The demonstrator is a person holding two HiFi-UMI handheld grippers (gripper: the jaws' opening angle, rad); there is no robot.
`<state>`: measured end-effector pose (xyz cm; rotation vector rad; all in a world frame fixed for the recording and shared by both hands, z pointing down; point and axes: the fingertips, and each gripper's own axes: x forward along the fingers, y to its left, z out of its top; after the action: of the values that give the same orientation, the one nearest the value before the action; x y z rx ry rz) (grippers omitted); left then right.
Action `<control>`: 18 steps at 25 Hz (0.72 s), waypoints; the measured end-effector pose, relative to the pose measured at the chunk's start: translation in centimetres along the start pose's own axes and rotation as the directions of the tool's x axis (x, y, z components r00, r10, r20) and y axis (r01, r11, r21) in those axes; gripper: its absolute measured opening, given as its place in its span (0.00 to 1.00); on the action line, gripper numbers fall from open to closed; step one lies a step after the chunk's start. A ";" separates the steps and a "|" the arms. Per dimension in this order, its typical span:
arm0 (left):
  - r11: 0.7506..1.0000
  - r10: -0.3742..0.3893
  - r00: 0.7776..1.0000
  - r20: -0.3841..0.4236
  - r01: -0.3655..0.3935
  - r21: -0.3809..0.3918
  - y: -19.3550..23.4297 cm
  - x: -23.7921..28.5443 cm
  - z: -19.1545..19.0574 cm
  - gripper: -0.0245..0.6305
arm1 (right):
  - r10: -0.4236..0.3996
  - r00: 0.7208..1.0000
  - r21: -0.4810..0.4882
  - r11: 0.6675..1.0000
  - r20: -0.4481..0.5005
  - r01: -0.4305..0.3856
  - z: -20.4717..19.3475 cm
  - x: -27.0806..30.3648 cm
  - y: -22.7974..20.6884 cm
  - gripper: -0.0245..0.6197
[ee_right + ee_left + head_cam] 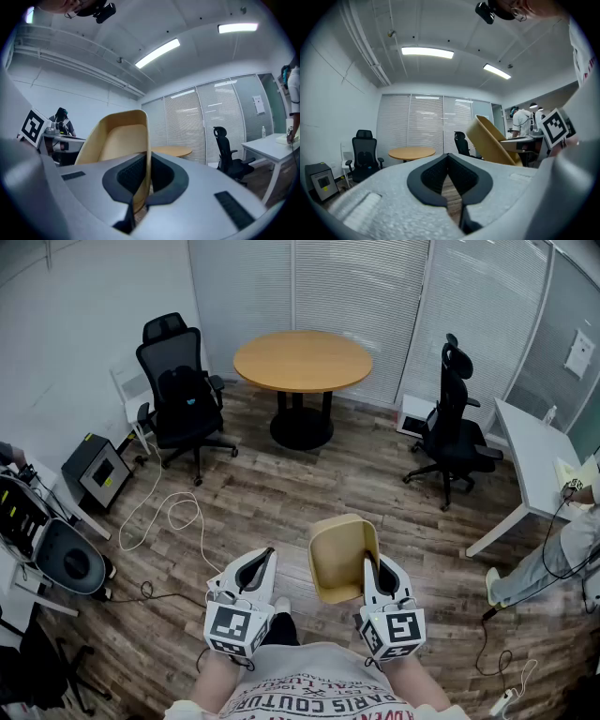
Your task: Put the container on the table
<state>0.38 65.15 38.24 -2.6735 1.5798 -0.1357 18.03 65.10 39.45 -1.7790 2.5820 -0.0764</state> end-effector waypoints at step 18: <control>0.999 -0.015 0.999 -0.042 0.014 -0.030 0.8 1.0 -1.6 0.05 | 0.025 0.994 0.089 0.996 -0.106 -0.015 -2.8 1.5 0.4 0.06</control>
<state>0.03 63.96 39.82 -2.7228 1.5868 -0.1716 17.01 63.91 42.25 -1.7653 2.6215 -0.2886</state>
